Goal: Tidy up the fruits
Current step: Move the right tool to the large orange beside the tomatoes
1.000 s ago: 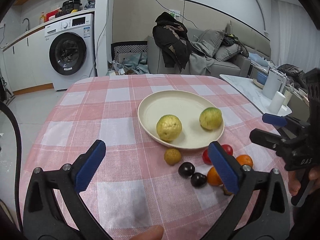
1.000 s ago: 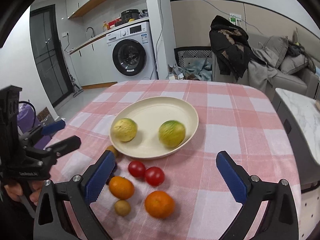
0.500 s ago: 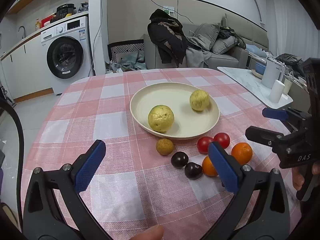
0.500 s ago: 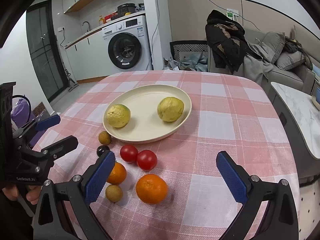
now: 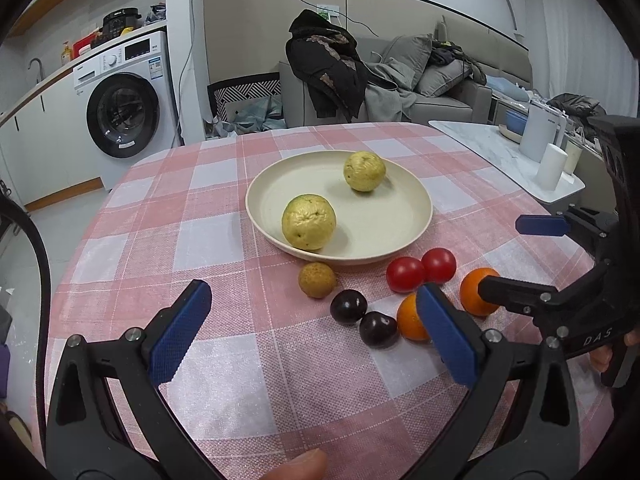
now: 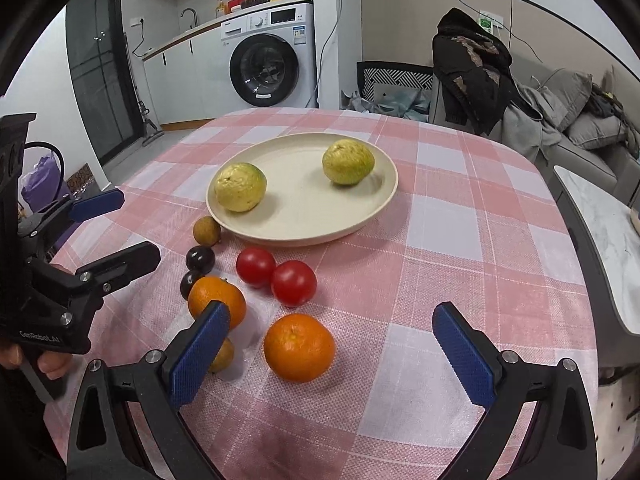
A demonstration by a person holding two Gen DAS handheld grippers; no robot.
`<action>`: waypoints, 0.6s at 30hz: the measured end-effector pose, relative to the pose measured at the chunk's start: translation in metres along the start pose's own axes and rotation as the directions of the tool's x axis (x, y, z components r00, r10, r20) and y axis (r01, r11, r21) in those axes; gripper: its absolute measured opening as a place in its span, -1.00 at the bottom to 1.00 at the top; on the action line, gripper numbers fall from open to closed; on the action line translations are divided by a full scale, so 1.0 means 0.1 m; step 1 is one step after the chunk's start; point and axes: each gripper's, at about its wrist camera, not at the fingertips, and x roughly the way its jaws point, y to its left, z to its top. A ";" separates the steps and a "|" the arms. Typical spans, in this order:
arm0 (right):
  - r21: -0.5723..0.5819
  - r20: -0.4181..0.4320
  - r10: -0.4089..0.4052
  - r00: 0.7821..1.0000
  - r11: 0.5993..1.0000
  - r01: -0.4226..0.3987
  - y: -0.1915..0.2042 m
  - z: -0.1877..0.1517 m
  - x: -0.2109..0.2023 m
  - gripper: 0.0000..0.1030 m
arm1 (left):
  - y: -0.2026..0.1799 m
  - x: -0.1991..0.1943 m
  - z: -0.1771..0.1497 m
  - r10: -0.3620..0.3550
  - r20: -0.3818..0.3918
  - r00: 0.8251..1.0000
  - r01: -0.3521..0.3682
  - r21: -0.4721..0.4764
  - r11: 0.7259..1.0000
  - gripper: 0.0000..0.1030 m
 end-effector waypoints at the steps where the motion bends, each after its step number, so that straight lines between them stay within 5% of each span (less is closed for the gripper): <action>1: -0.004 -0.005 -0.003 1.000 1.000 0.003 -0.01 0.00 0.01 1.00 | 0.00 0.01 -0.01 -0.002 -0.003 1.000 0.002 -0.001 1.000 0.98; 18: -0.018 -0.104 -0.008 0.995 1.000 0.007 -0.07 -0.10 0.18 1.00 | -0.04 0.20 -0.08 -0.036 -0.069 0.997 0.037 0.019 0.999 0.98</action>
